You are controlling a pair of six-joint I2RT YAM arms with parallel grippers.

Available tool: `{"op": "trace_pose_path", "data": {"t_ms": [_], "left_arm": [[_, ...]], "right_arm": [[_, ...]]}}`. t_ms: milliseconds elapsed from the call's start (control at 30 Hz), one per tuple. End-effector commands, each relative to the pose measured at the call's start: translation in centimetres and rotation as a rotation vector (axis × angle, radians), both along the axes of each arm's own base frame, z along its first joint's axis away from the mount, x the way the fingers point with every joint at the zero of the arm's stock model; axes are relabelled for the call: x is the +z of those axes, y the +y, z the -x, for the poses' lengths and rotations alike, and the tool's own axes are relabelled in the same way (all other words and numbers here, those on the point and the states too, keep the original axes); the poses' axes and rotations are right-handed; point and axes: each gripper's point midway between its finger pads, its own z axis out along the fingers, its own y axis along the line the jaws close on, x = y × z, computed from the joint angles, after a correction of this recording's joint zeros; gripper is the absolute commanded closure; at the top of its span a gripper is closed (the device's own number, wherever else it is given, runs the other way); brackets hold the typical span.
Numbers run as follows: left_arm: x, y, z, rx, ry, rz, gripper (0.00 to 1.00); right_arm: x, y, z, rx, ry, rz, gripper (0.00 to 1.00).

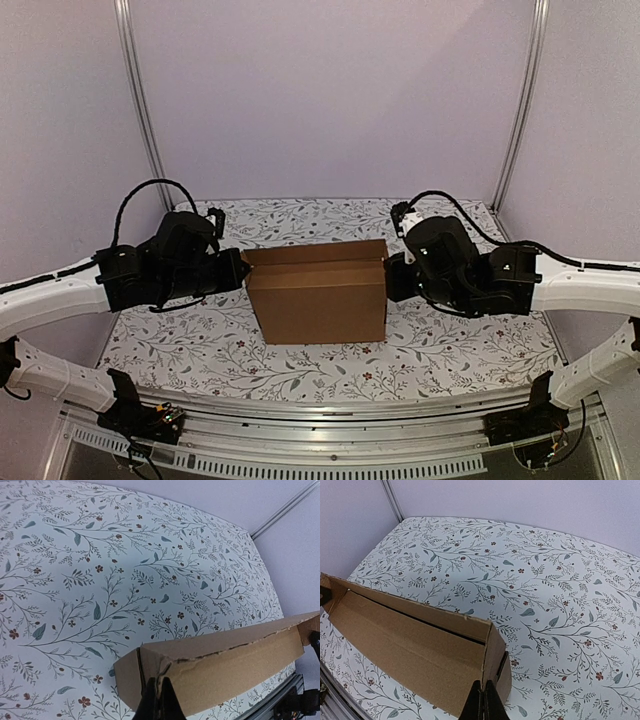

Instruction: Fold the paper box

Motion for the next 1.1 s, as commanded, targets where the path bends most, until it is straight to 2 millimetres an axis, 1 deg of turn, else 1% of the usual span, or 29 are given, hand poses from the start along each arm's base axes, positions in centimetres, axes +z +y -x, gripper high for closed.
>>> {"op": "trace_pose_path", "data": {"t_ms": [0,333,467,600,733,833,933,1067], "left_arm": [[-3.3,-0.1,1.7,-0.047,0.097,-0.083,1.0],[-3.4,-0.2,1.9,-0.051,0.099,-0.083,1.0],[-3.5,-0.3,2.0,-0.058,0.101,-0.081,1.0],[-3.9,-0.5,2.2,-0.066,0.111,-0.09,1.0],[-4.9,-0.2,2.6,-0.071,0.129,-0.112,1.0],[-5.2,0.1,2.9,-0.065,0.137,-0.117,1.0],[-5.4,0.4,3.0,-0.059,0.138,-0.122,1.0],[-5.4,0.4,3.1,-0.058,0.137,-0.121,1.0]], "right_arm": [[-2.2,1.3,1.1,0.056,0.061,0.004,1.0],[-5.8,0.3,1.8,0.034,0.125,0.04,1.0],[-6.9,0.4,2.2,0.035,0.147,0.035,1.0],[-7.6,0.5,2.4,0.034,0.159,0.042,1.0],[-8.3,0.3,2.7,0.034,0.168,0.066,1.0],[-8.5,-0.4,2.7,0.023,0.168,0.093,1.0],[-8.3,-1.0,2.8,0.015,0.161,0.108,1.0],[-8.5,-1.6,2.9,0.01,0.16,0.13,1.0]]}}
